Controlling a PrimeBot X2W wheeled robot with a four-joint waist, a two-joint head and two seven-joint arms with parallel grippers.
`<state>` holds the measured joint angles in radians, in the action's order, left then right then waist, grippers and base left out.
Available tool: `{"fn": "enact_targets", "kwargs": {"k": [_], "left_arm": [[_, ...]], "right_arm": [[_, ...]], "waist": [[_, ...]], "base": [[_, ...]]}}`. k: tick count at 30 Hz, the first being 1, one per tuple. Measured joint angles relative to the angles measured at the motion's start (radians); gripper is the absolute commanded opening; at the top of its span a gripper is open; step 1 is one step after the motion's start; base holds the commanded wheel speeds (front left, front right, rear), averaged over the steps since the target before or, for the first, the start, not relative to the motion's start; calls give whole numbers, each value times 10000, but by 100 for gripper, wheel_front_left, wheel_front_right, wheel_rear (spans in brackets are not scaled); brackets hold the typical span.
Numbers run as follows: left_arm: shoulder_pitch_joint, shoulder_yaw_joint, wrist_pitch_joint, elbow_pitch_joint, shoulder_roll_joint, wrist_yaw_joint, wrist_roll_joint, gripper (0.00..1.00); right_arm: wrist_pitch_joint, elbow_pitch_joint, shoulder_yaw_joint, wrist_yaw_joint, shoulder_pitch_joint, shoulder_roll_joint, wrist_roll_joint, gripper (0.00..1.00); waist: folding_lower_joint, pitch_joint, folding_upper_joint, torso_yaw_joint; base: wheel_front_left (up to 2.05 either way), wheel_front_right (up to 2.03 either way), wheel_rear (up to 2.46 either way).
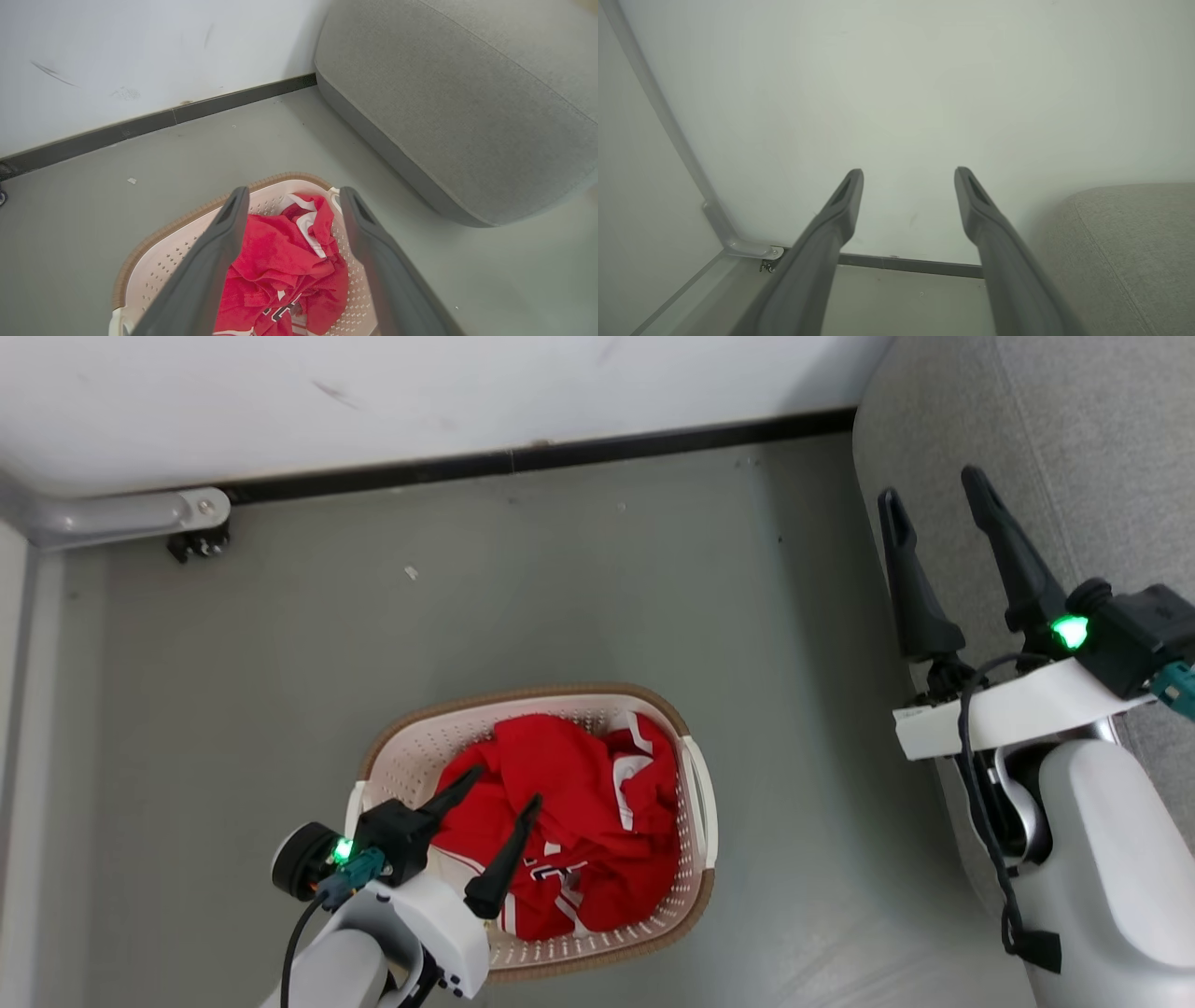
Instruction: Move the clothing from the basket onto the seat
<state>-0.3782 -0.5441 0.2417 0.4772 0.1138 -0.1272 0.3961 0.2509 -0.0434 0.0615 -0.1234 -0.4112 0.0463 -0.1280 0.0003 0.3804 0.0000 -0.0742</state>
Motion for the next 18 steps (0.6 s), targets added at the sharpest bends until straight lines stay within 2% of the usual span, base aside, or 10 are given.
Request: {"fn": "enact_targets", "kwargs": {"k": [18], "left_arm": [[-2164, -545, -1014, 1896, 13, 0, 360, 100]], "right_arm": [[15, 334, 428, 0, -1598, 50, -100, 100]], "waist": [[0, 1988, 0, -482]], "base": [[0, 0, 0]]}}
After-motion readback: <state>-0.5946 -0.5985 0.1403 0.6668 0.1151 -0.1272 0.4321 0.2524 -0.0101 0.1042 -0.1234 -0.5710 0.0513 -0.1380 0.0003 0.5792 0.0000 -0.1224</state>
